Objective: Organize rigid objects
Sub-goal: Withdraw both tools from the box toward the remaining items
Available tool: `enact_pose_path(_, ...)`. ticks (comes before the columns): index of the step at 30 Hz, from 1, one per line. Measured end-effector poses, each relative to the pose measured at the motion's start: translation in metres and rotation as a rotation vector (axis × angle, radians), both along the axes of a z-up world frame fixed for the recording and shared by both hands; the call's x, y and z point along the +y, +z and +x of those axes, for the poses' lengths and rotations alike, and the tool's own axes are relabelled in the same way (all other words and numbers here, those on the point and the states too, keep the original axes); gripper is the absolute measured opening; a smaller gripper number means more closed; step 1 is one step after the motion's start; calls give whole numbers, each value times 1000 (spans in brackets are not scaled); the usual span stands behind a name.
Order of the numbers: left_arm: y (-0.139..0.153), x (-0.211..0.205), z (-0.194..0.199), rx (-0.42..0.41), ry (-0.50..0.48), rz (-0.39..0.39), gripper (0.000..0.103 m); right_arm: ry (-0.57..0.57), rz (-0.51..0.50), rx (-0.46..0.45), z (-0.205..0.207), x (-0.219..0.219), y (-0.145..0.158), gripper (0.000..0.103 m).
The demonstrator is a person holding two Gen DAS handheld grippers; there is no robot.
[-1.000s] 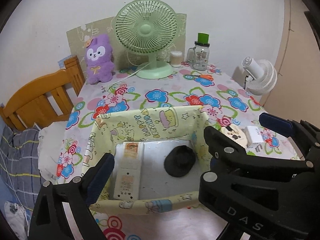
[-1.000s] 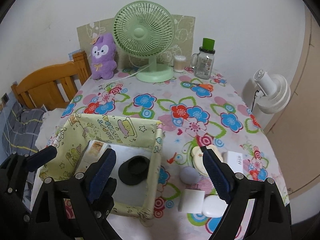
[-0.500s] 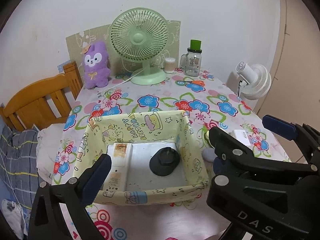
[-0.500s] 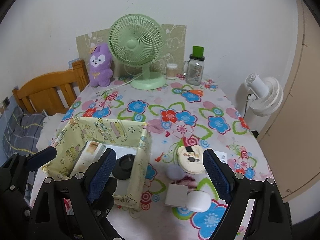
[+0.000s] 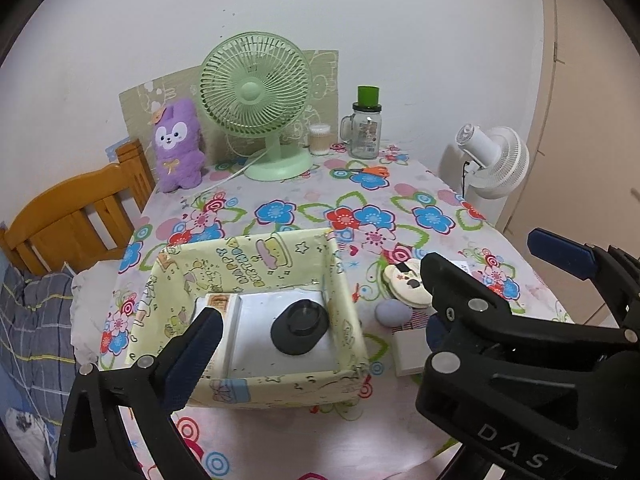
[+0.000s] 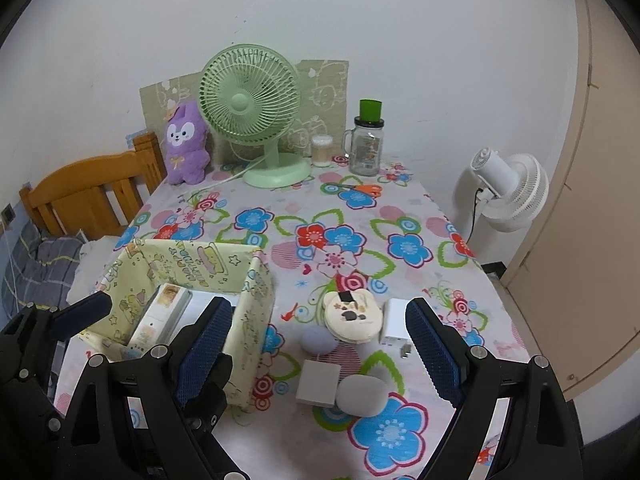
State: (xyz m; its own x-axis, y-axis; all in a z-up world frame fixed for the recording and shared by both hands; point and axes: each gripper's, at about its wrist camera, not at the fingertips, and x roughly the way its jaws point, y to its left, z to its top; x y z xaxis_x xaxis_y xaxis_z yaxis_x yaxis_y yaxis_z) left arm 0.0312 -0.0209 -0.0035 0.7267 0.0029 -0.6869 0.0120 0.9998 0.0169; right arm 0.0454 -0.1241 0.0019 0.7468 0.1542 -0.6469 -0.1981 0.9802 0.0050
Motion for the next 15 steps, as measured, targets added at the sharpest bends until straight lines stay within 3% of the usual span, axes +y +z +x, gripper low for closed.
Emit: enact_pose_path(15, -1, -41, 2, -12, -15, 11, 103, -50, 19, -1, -3, -43, -4, 91)
